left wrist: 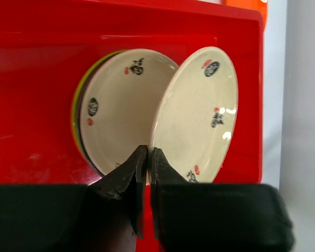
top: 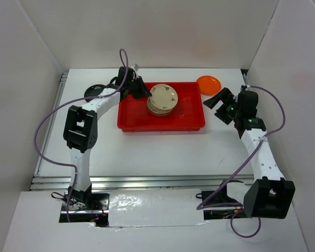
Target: Place the plates into the plastic bin on the countertop
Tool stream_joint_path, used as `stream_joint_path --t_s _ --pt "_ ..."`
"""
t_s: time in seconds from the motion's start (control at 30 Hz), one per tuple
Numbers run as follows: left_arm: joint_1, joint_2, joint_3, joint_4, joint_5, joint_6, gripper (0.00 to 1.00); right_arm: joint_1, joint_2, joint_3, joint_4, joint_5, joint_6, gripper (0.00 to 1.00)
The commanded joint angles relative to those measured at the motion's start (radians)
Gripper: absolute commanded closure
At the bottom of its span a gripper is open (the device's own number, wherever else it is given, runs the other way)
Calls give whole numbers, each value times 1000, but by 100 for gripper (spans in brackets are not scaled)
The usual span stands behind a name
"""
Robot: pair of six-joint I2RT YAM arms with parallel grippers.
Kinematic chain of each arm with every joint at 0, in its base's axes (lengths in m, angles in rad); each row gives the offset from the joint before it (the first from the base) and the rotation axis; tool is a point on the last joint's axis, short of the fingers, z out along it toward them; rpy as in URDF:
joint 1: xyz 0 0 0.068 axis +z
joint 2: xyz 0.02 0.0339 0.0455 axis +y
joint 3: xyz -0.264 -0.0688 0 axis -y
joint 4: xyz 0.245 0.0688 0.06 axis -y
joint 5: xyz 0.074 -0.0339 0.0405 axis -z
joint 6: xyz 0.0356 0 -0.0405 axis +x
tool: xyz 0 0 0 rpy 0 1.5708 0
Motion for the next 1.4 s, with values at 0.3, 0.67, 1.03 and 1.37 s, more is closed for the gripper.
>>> stream_joint_path --t_s 0.3,0.67,1.03,1.37 --pt "15 -101 -23 -14 -75 27 1 -43 208 142 107 7 -29 0" --pt "-35 -645 -279 -250 -422 111 1 -125 974 778 -56 197 13 0" --pt "-32 -923 -525 -262 -430 99 1 -164 1395 1281 -231 91 23 6" --pt "-28 -889 -528 -239 -405 94 1 -169 1455 1331 -300 88 33 30"
